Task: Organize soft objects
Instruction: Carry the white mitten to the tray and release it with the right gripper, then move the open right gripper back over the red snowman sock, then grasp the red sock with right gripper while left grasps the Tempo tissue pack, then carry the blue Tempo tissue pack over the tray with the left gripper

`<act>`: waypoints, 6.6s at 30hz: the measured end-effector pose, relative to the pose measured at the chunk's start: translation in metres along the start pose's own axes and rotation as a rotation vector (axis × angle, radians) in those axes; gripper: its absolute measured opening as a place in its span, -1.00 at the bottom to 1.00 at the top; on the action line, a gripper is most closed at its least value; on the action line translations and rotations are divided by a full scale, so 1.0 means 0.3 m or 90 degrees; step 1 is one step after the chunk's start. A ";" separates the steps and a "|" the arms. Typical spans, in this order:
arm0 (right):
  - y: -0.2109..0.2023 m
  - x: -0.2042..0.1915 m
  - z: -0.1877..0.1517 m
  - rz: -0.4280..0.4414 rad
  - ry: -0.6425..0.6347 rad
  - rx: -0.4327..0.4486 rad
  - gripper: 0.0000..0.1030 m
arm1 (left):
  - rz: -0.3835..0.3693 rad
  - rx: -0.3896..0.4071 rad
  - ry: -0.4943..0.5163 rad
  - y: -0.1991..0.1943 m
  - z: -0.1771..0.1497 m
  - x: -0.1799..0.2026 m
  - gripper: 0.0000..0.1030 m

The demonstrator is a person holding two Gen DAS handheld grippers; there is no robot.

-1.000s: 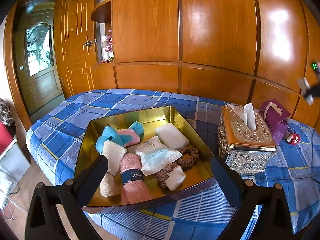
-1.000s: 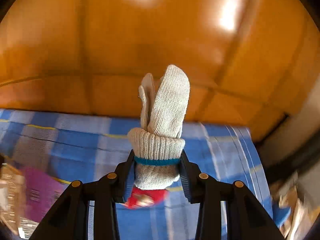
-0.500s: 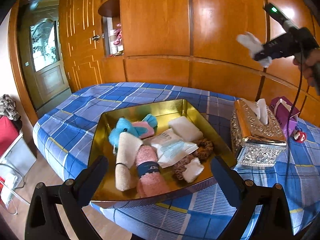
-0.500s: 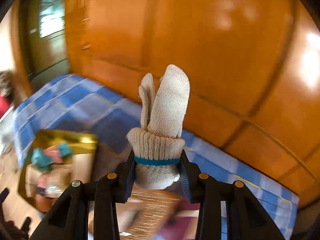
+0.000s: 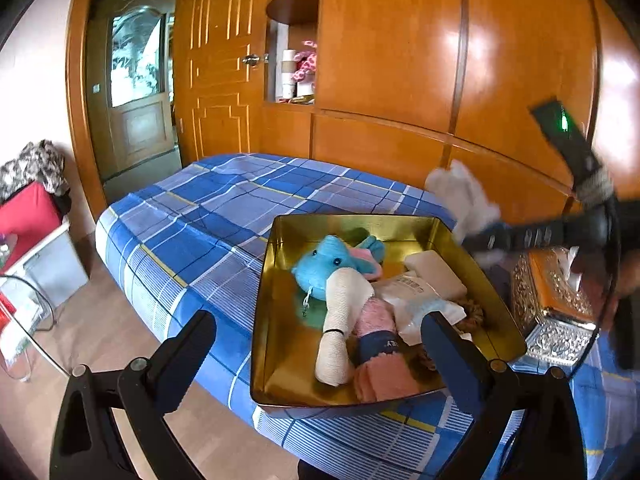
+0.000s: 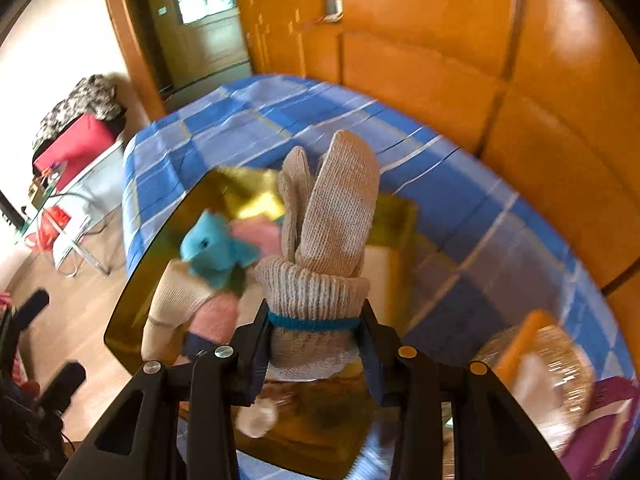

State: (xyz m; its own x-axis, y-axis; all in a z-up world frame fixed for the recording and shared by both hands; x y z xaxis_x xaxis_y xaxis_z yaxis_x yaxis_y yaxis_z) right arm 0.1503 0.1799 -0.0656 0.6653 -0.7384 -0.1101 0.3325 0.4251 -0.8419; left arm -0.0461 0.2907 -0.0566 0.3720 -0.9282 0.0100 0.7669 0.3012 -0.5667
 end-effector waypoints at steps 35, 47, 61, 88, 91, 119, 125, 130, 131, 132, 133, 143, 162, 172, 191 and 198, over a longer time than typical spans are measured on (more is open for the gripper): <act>0.029 -0.015 -0.050 -0.122 0.029 0.062 0.31 | 0.005 -0.034 0.029 0.015 -0.022 0.066 0.99; -0.236 0.081 -0.115 -0.153 0.058 0.167 0.31 | -0.007 -0.031 0.088 -0.008 -0.041 0.175 0.99; -0.605 0.454 -0.242 -0.238 0.196 0.279 0.31 | -0.011 -0.002 0.161 -0.063 -0.029 0.298 0.99; -0.835 1.417 -1.026 -0.371 0.702 0.214 0.31 | -0.281 0.051 0.345 -0.244 0.047 0.843 0.99; -0.762 1.475 -1.068 -0.336 0.747 0.175 0.31 | -0.312 0.041 0.372 -0.253 0.040 0.926 0.99; -0.625 1.501 -1.111 -0.416 0.652 -0.022 -0.63 | -0.484 -0.011 0.433 -0.252 0.031 1.275 0.99; -0.670 1.564 -1.266 -0.406 0.758 -0.005 -0.63 | -0.523 -0.047 0.445 -0.254 0.067 1.484 0.99; -0.676 1.572 -1.275 -0.396 0.777 0.004 -0.62 | -0.506 -0.094 0.469 -0.182 0.054 1.705 0.99; -0.675 1.574 -1.279 -0.394 0.781 0.003 -0.61 | -0.503 -0.112 0.465 -0.156 0.051 1.736 0.99; -0.672 1.579 -1.281 -0.388 0.788 0.004 -0.61 | -0.501 -0.133 0.460 -0.121 0.046 1.778 0.99; -0.672 1.584 -1.286 -0.381 0.796 0.006 -0.61 | -0.498 -0.149 0.454 -0.090 0.041 1.813 0.99; -0.656 1.601 -1.297 -0.364 0.815 -0.007 -0.54 | -0.425 -0.220 0.450 0.182 -0.007 2.141 0.99; -0.635 1.611 -1.284 -0.381 0.788 -0.018 -0.53 | -0.367 -0.301 0.490 0.449 -0.131 2.435 0.48; -0.622 1.616 -1.278 -0.391 0.775 -0.021 -0.53 | -0.356 -0.278 0.471 0.411 -0.069 2.328 0.46; -0.614 1.620 -1.278 -0.391 0.768 -0.018 -0.53 | -0.156 -0.149 0.197 0.407 0.654 1.684 0.47; -0.610 1.604 -1.264 -0.417 0.731 -0.023 -0.53 | -0.113 -0.113 0.144 0.404 0.699 1.359 0.47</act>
State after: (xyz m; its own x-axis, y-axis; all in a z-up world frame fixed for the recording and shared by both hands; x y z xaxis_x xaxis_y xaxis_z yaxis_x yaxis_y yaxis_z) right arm 0.1562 -0.4517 -0.1650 -0.5575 -0.8289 -0.0465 0.3432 -0.1791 -0.9220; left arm 0.3083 -0.0054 0.0515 0.1001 -0.9937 -0.0510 0.6992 0.1068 -0.7069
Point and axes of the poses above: each gripper's, at about its wrist camera, not at the fingertips, and y roughly the way its jaws point, x to its right, z to its top, the point moved 4 cm from there along y, roughly the way its jaws point, and after that the axes turned 5 degrees about y, right-handed, at the moved point
